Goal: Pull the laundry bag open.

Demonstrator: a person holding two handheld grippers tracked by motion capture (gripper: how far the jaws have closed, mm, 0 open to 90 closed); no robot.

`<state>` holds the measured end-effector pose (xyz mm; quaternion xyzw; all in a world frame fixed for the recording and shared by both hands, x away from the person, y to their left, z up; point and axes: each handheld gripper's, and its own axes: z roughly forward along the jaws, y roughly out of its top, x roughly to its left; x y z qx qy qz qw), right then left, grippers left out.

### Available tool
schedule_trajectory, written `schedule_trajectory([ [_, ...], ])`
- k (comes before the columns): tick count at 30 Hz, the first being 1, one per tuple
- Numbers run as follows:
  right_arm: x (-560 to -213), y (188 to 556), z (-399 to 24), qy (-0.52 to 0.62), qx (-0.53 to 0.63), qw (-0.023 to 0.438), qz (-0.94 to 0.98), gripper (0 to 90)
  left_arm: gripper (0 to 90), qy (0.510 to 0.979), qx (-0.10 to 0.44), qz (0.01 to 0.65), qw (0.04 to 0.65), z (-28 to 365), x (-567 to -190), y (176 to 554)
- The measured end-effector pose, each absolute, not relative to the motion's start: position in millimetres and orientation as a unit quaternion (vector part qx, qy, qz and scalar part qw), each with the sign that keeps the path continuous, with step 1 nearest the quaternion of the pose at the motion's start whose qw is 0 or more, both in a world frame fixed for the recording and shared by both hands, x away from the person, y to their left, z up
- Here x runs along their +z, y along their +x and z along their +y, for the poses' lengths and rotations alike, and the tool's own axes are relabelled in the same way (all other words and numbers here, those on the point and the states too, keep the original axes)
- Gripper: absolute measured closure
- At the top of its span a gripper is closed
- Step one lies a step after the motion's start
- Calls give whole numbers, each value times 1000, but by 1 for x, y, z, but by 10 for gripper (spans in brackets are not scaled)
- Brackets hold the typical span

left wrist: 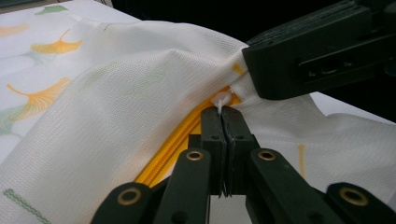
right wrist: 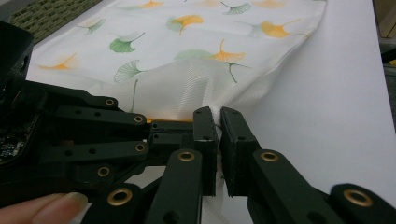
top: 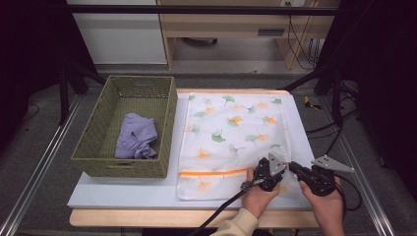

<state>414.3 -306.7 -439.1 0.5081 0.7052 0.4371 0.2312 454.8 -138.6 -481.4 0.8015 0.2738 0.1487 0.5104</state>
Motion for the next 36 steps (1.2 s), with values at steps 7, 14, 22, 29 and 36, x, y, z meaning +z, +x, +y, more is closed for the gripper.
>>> schedule_trajectory([
  [7, -439, 414, -307, 511, 436, 229, 704, 856, 838, 799, 149, 279, 511, -141, -483, 453],
  [14, -440, 415, -307, 512, 435, 230, 704, 856, 894, 800, 140, 280, 511, -142, -483, 456],
  [22, -440, 415, -308, 511, 436, 234, 702, 846, 898, 799, 148, 283, 510, -142, -483, 454],
  [29, -443, 416, -310, 523, 431, 230, 699, 782, 898, 798, 150, 284, 510, -142, -483, 452],
  [36, -444, 417, -310, 525, 431, 223, 699, 795, 898, 797, 151, 285, 510, -142, -483, 452],
])
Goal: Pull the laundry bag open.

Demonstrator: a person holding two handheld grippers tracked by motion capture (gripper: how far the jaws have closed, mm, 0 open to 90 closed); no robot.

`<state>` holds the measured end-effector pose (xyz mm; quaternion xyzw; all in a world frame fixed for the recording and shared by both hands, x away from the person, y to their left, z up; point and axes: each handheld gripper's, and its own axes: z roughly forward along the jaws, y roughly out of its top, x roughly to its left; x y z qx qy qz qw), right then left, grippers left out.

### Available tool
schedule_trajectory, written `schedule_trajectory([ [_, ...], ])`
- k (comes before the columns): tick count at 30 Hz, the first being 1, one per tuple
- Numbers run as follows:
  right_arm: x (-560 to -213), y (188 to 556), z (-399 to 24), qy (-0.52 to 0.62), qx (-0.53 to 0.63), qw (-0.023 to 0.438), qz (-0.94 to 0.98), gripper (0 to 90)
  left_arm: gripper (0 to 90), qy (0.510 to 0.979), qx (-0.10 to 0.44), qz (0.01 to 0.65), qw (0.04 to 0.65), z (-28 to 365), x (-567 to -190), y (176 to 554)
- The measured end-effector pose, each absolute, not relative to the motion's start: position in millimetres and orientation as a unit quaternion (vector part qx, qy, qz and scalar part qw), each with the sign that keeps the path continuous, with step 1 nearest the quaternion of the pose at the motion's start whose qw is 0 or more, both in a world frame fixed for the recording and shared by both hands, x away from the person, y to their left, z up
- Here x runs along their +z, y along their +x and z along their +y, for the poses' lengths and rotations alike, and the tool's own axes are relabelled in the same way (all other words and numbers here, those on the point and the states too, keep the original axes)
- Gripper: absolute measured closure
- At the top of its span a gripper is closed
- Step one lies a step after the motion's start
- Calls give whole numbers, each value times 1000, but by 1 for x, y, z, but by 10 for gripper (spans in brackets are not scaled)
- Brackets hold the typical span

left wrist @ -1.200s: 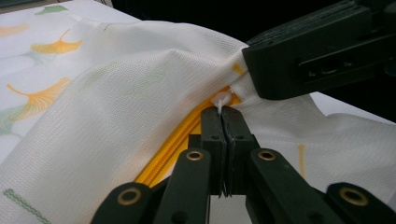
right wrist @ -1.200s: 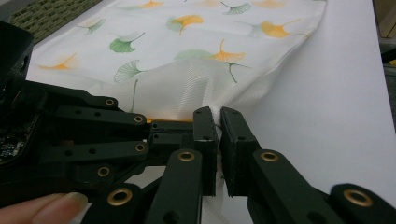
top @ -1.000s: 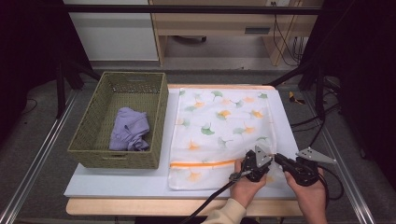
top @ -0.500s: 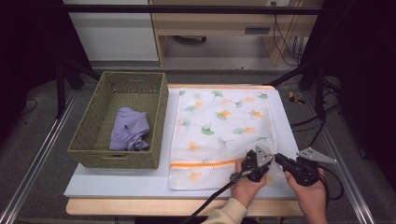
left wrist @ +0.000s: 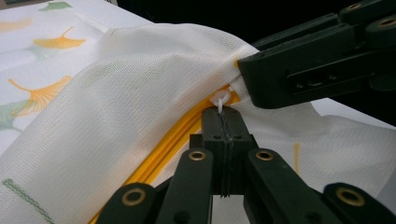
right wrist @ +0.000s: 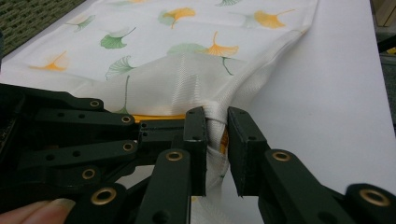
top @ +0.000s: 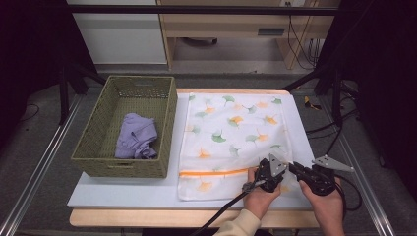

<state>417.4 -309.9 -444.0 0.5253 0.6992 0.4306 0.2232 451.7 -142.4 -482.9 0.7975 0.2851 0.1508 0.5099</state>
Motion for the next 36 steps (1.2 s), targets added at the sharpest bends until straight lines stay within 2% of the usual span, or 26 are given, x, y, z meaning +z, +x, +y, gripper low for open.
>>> schedule_trajectory([
  [1, -444, 417, -310, 523, 431, 220, 701, 823, 898, 797, 150, 286, 510, -142, -483, 451],
  [7, -443, 417, -308, 518, 421, 224, 710, 848, 899, 797, 155, 290, 507, -142, -483, 448],
  [15, -442, 416, -306, 517, 412, 227, 715, 856, 900, 797, 164, 312, 491, -141, -482, 444],
  [22, -441, 416, -307, 519, 413, 229, 713, 856, 900, 788, 159, 341, 487, -125, -484, 442],
  [36, -442, 417, -308, 520, 416, 227, 711, 851, 900, 781, 159, 345, 495, -112, -480, 438],
])
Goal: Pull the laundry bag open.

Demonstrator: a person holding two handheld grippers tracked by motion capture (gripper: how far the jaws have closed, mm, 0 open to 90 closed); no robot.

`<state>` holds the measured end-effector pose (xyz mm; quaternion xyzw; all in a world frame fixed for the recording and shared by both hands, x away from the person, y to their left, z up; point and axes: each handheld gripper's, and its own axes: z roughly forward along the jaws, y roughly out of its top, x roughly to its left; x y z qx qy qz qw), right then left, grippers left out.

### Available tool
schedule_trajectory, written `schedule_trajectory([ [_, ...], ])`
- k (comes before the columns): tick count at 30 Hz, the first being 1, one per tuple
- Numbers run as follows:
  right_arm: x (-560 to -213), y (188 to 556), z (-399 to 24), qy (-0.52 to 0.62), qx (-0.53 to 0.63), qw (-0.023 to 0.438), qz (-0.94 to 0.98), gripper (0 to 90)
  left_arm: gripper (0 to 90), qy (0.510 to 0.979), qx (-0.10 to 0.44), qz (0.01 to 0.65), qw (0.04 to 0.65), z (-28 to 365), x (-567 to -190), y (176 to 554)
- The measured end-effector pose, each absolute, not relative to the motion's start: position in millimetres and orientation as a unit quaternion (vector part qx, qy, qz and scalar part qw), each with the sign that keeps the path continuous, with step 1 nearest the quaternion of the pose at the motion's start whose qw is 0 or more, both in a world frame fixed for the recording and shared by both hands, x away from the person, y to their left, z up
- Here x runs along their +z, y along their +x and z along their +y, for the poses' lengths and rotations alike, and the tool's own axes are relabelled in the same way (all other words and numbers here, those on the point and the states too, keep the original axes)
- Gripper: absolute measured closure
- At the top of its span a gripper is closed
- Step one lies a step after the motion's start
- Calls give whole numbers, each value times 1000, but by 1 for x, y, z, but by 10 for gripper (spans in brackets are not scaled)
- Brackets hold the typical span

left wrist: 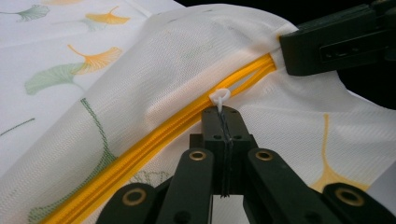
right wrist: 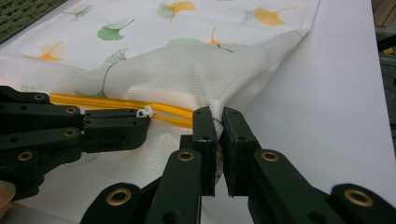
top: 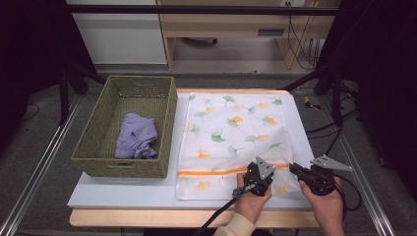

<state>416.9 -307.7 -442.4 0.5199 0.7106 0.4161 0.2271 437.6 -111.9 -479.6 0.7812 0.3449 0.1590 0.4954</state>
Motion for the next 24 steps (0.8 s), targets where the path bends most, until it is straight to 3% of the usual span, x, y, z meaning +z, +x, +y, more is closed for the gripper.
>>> schedule_trajectory([
  [24, -439, 415, -307, 517, 403, 252, 712, 854, 900, 773, 176, 366, 487, -97, -479, 437],
])
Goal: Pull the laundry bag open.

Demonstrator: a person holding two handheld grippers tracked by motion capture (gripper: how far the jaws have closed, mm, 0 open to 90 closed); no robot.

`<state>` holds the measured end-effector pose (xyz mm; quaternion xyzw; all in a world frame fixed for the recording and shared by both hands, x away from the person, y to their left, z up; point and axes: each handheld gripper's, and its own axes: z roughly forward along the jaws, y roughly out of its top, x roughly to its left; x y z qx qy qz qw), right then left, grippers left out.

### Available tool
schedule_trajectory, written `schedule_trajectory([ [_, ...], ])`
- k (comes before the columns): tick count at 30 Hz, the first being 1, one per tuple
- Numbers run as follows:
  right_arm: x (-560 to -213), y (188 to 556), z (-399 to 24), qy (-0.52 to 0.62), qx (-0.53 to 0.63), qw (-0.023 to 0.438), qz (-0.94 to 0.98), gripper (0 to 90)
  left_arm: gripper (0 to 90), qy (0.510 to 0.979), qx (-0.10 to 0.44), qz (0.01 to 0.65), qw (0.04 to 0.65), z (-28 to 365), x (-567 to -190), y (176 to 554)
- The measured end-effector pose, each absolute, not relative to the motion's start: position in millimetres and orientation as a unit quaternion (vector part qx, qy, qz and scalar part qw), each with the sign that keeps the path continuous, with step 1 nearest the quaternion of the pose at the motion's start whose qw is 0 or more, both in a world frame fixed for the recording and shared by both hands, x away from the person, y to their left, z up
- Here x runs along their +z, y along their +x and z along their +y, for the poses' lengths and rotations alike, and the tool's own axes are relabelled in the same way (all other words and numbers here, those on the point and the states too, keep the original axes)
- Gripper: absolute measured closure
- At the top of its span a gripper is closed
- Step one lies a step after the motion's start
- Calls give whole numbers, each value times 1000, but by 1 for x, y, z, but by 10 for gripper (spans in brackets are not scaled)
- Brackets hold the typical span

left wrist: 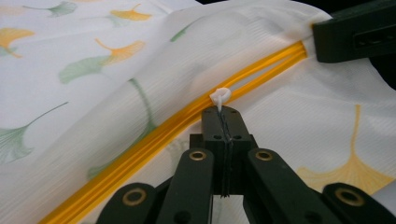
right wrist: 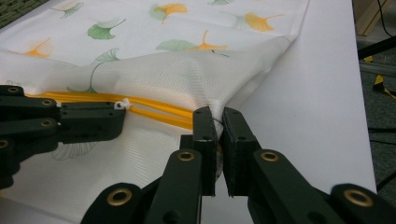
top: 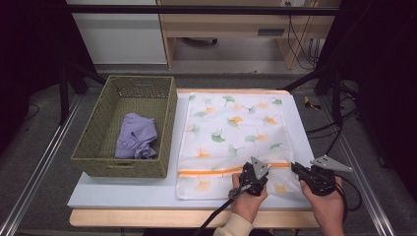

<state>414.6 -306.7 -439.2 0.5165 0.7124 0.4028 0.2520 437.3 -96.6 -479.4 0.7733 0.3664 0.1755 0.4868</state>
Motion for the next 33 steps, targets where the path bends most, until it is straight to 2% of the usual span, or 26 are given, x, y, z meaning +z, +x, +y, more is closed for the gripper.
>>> schedule_trajectory([
  [17, -438, 414, -305, 514, 399, 256, 715, 854, 900, 769, 182, 370, 489, -87, -474, 434],
  [33, -436, 412, -307, 514, 396, 263, 714, 855, 900, 759, 204, 386, 483, -53, -470, 426],
])
